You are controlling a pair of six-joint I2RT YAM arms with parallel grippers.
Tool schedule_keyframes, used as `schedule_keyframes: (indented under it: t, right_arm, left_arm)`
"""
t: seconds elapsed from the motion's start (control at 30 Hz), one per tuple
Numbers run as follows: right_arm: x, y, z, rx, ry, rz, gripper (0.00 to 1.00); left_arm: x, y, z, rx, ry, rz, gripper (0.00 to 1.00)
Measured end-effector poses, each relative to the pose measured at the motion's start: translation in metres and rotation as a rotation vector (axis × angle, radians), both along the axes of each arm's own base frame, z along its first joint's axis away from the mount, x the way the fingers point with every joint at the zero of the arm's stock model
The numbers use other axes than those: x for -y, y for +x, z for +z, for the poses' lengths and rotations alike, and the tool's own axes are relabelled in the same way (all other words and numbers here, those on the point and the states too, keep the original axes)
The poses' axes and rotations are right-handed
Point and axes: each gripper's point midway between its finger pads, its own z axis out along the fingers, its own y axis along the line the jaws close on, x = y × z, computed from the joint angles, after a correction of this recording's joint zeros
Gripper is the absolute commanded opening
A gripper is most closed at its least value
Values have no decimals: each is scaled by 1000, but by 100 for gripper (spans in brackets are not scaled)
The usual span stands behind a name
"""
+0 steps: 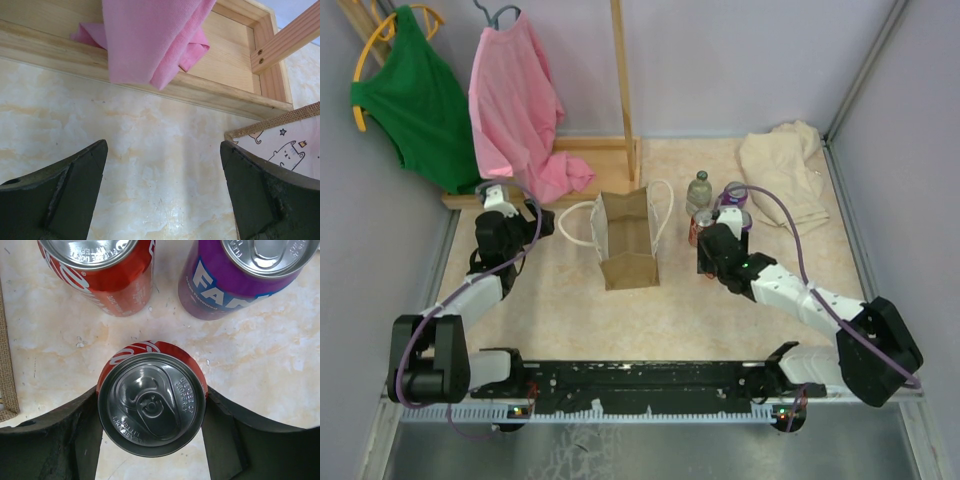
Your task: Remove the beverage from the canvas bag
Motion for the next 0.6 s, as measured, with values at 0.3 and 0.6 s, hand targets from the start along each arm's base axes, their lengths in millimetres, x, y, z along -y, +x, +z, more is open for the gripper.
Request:
schedule_keyframes:
  t: [0.3, 0.6]
  right_arm:
    - [-3, 6, 11, -4, 19, -27, 99]
    - [-3, 8, 23, 4, 17, -35, 99]
  left_arm:
    - [0, 0, -4, -10, 0, -1, 100]
    - [0, 0, -2, -6, 1, -1, 100]
